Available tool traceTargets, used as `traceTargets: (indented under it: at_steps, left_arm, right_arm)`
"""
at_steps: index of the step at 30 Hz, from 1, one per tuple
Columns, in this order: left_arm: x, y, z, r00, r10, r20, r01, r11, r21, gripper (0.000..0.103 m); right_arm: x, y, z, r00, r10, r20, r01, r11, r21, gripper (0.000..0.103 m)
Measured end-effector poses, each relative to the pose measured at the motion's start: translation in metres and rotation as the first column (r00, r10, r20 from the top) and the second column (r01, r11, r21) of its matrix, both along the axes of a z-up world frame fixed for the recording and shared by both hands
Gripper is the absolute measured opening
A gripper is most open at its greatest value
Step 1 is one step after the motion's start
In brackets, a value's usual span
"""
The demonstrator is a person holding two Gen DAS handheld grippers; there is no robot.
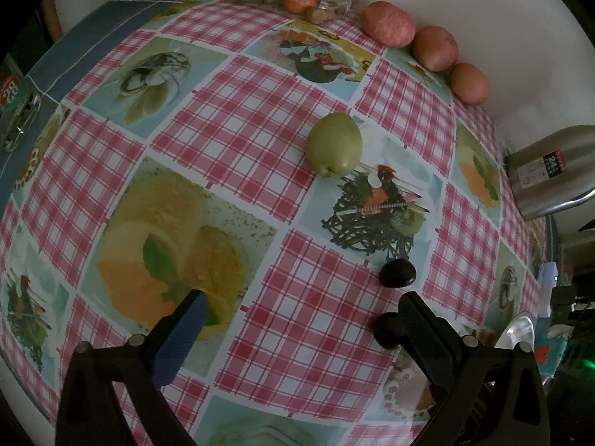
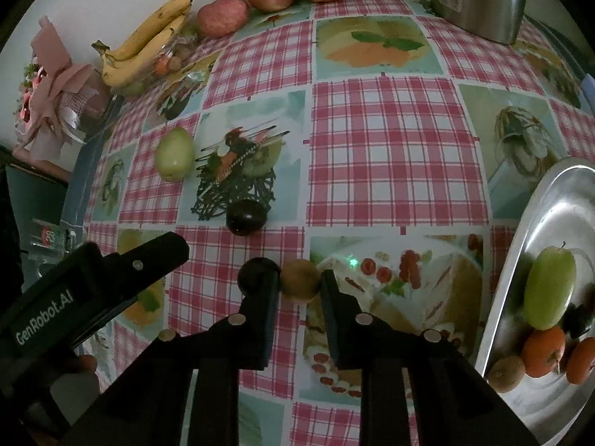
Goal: Organize fruits
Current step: 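Grasp a dark plum with the left tool while the right tool reaches for a kiwi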
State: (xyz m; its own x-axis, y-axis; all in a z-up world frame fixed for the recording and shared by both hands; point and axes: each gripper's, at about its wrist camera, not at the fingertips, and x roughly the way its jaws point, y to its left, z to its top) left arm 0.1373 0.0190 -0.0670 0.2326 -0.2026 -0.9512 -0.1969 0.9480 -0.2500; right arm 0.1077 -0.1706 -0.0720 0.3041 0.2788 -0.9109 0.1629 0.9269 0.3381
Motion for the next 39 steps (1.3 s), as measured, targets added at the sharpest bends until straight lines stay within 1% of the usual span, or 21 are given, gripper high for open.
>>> traceTargets:
  at_steps: [3,7,10,11,13,14,16,18,20,23,26,29,30,31,32,34,36,39]
  left_arm:
    - [0.0,0.0,0.001,1.0,-0.003,-0.001,0.003,1.0,-0.006,0.103]
    - [0.0,-0.005,0.001,1.0,-0.02,-0.003,0.02,1.0,-0.009,0.102]
    - [-0.001,-0.009,-0.002,0.999,-0.032,-0.017,0.032,0.999,-0.026,0.102]
    - [-0.001,-0.011,-0.003,0.999,-0.038,-0.021,0.038,0.999,-0.032,0.1]
    - [-0.001,-0.017,-0.004,0.998,-0.062,-0.022,0.061,0.997,-0.04,0.094]
    - [-0.001,-0.019,-0.005,0.997,-0.071,-0.022,0.07,0.997,-0.041,0.09]
    - [-0.002,-0.025,-0.007,0.995,-0.095,-0.026,0.094,0.995,-0.043,0.088]
    - [-0.001,-0.03,-0.009,0.993,-0.11,-0.03,0.108,0.993,-0.05,0.083]
    - [-0.001,-0.036,-0.011,0.991,-0.127,-0.034,0.125,0.991,-0.055,0.082]
    - [-0.002,-0.044,-0.013,0.987,-0.154,-0.033,0.152,0.986,-0.064,0.078]
    - [-0.002,-0.052,-0.016,0.984,-0.177,-0.037,0.174,0.982,-0.078,0.076]
    - [-0.002,-0.062,-0.019,0.98,-0.197,-0.039,0.194,0.978,-0.072,0.07]
    - [-0.002,-0.064,-0.018,0.979,-0.202,-0.034,0.199,0.978,-0.065,0.063]
    - [-0.001,-0.067,-0.018,0.978,-0.208,-0.03,0.205,0.976,-0.076,0.059]
    - [-0.001,-0.069,-0.019,0.977,-0.21,-0.031,0.206,0.974,-0.089,0.053]
    - [-0.001,-0.071,-0.02,0.977,-0.213,-0.034,0.208,0.972,-0.11,0.05]
    - [-0.001,-0.075,-0.02,0.976,-0.218,-0.031,0.213,0.97,-0.119,0.041]
    - [-0.002,-0.078,-0.02,0.974,-0.224,-0.028,0.219,0.966,-0.135,0.034]
  right_arm:
    - [-0.001,-0.003,0.004,1.0,-0.01,0.006,0.01,1.0,-0.007,0.023]
    - [-0.006,-0.014,0.01,0.999,-0.051,0.012,0.052,0.996,-0.076,0.023]
    - [-0.011,-0.025,0.014,0.996,-0.087,0.015,0.088,0.992,-0.092,0.023]
    - [-0.012,-0.029,0.017,0.995,-0.1,0.02,0.102,0.991,-0.092,0.023]
    - [-0.014,-0.036,0.02,0.993,-0.117,0.029,0.119,0.988,-0.093,0.02]
    - [-0.016,-0.04,0.022,0.991,-0.128,0.035,0.131,0.987,-0.095,0.02]
    - [-0.018,-0.046,0.026,0.988,-0.144,0.045,0.148,0.983,-0.104,0.02]
    - [-0.019,-0.051,0.03,0.987,-0.153,0.053,0.159,0.981,-0.115,0.02]
    - [-0.02,-0.052,0.029,0.986,-0.158,0.051,0.162,0.981,-0.106,0.02]
    - [-0.018,-0.05,0.026,0.988,-0.15,0.036,0.153,0.983,-0.1,0.02]
    - [-0.017,-0.047,0.023,0.989,-0.143,0.025,0.145,0.985,-0.099,0.02]
    - [-0.017,-0.046,0.024,0.99,-0.14,0.022,0.141,0.985,-0.101,0.02]
    - [-0.018,-0.047,0.024,0.99,-0.138,0.02,0.14,0.985,-0.101,0.02]
    - [-0.018,-0.046,0.024,0.99,-0.138,0.019,0.139,0.985,-0.1,0.02]
    - [-0.017,-0.046,0.023,0.99,-0.137,0.017,0.138,0.985,-0.1,0.02]
    - [-0.018,-0.046,0.023,0.991,-0.136,0.016,0.137,0.986,-0.1,0.02]
    - [-0.018,-0.046,0.023,0.991,-0.134,0.016,0.135,0.986,-0.101,0.02]
    - [-0.017,-0.046,0.024,0.991,-0.135,0.017,0.136,0.986,-0.1,0.02]
